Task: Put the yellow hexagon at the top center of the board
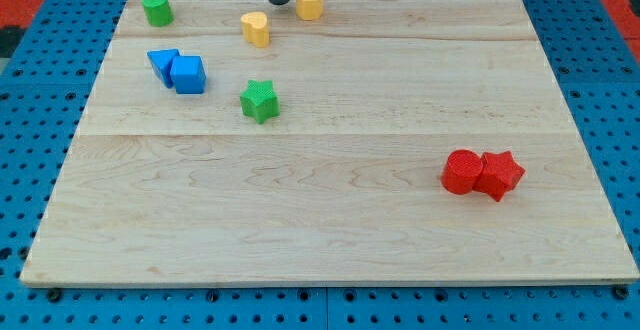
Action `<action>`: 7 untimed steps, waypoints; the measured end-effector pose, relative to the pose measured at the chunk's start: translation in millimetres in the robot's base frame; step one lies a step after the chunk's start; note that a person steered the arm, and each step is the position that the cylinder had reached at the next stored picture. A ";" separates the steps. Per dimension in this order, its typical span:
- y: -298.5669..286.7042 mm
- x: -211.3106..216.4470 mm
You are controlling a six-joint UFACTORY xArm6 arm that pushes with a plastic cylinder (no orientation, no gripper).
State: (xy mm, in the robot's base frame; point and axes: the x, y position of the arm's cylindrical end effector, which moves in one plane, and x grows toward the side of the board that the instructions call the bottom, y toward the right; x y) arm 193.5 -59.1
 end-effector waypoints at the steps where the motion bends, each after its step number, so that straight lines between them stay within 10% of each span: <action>1: 39.3 -0.6; 4: 78.1 97.6; 7: 129.6 -1.0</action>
State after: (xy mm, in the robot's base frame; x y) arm 192.4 70.4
